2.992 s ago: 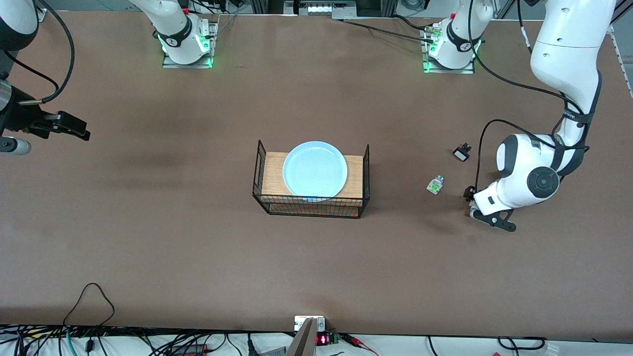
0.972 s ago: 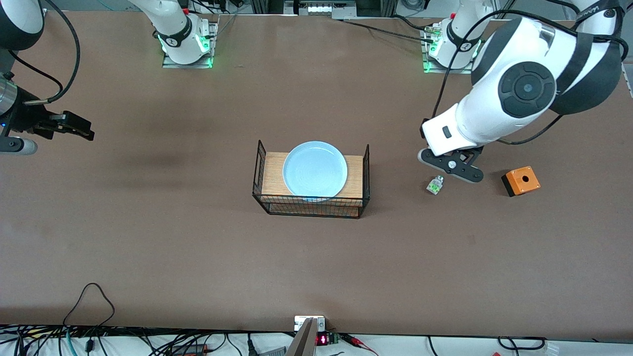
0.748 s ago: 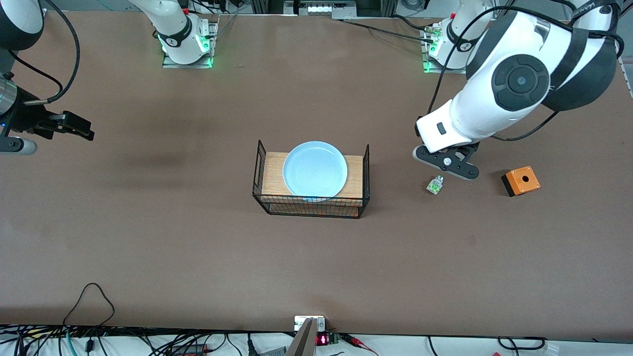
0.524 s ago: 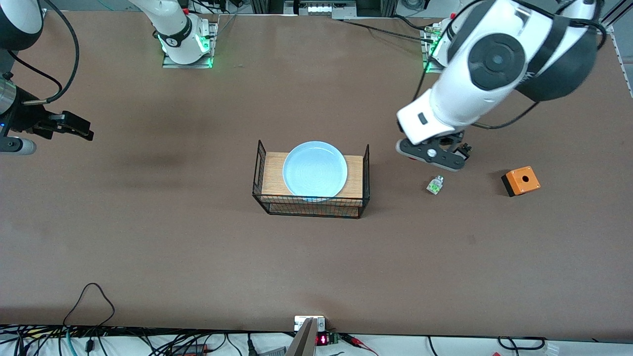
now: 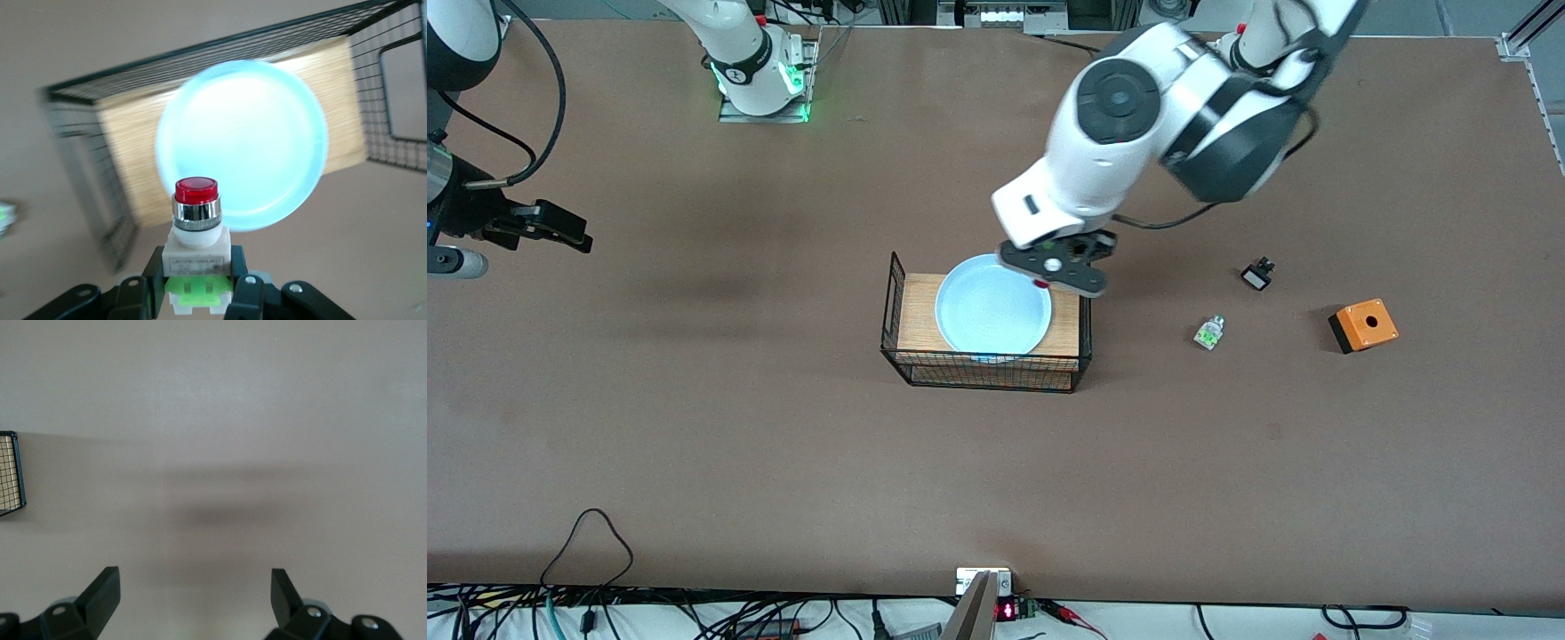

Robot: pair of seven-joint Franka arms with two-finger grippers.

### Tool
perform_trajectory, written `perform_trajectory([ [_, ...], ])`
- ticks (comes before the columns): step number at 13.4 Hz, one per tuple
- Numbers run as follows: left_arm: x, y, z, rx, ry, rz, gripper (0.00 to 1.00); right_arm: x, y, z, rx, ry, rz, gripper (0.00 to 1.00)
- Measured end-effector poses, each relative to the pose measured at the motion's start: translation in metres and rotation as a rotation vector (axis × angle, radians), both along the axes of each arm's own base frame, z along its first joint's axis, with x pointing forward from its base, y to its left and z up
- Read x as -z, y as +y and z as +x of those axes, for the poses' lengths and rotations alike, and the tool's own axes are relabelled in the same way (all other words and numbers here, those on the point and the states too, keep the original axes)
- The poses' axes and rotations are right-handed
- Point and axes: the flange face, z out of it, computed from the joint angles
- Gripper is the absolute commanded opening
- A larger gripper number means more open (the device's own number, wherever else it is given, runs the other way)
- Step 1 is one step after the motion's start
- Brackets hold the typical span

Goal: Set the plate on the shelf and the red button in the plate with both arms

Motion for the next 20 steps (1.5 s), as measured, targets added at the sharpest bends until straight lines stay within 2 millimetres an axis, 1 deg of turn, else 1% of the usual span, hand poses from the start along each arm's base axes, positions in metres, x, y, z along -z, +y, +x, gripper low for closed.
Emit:
perform_trajectory([
  [2, 0.036, -0.018, 0.002, 0.009, -0.019, 0.012, 0.08, 0.0, -0.001, 0.0, 0.002, 0.001, 0.0, 1.0],
  [3, 0.053, -0.024, 0.004, 0.012, -0.026, 0.02, 0.08, 0.001, -0.001, 0.0, 0.002, 0.001, 0.0, 1.0],
  [4, 0.068, -0.028, 0.005, 0.015, -0.024, 0.025, 0.1, 0.001, -0.001, 0.0, 0.002, 0.002, 0.0, 1.0],
  [5, 0.08, -0.03, 0.006, 0.017, -0.016, 0.027, 0.12, 0.001, -0.001, 0.0, 0.002, 0.003, 0.0, 1.0],
  [6, 0.088, -0.032, 0.006, 0.018, -0.009, 0.029, 0.13, 0.002, -0.001, 0.001, 0.002, 0.004, -0.001, 1.0],
  [7, 0.094, -0.033, 0.007, 0.019, -0.005, 0.031, 0.3, 0.002, -0.001, 0.001, 0.003, 0.005, -0.001, 1.0],
  [8, 0.097, -0.033, 0.007, 0.02, -0.007, 0.029, 0.71, 0.003, -0.001, 0.001, 0.003, 0.005, -0.001, 1.0],
  [9, 0.096, -0.034, 0.008, 0.019, -0.01, 0.027, 1.0, 0.003, -0.001, 0.001, 0.003, 0.005, -0.001, 1.0],
  [10, 0.095, -0.033, 0.009, 0.017, -0.014, 0.025, 1.0, 0.003, -0.001, 0.001, 0.003, 0.005, -0.001, 1.0],
  [12, 0.085, -0.032, 0.014, 0.01, -0.03, 0.013, 1.0, 0.003, -0.001, 0.001, 0.003, 0.006, -0.001, 1.0],
  [13, 0.076, -0.032, 0.016, 0.006, -0.044, 0.004, 1.0, 0.003, -0.001, 0.001, 0.003, 0.006, -0.001, 1.0],
  [14, 0.062, -0.028, 0.018, -0.001, -0.056, 0.001, 1.0, 0.003, -0.001, 0.001, 0.003, 0.006, -0.001, 1.0],
  [15, 0.045, -0.02, 0.02, -0.01, -0.061, 0.011, 1.0, 0.003, -0.001, 0.001, 0.003, 0.007, -0.001, 1.0],
  [16, 0.024, -0.007, 0.022, -0.025, -0.06, 0.031, 1.0, 0.004, -0.001, 0.001, 0.003, 0.009, -0.001, 1.0],
  [17, -0.001, 0.014, 0.025, -0.049, -0.058, 0.057, 1.0, 0.004, -0.001, 0.001, 0.003, 0.01, -0.001, 1.0],
  [18, -0.027, 0.043, 0.03, -0.085, -0.05, 0.089, 1.0, 0.004, -0.002, 0.001, 0.003, 0.011, -0.001, 1.0],
  [19, -0.05, 0.078, 0.036, -0.129, -0.038, 0.121, 1.0, 0.004, -0.002, 0.001, 0.004, 0.011, -0.001, 1.0],
  [20, -0.07, 0.112, 0.041, -0.169, -0.027, 0.147, 1.0, 0.004, -0.002, 0.001, 0.004, 0.012, -0.001, 1.0],
])
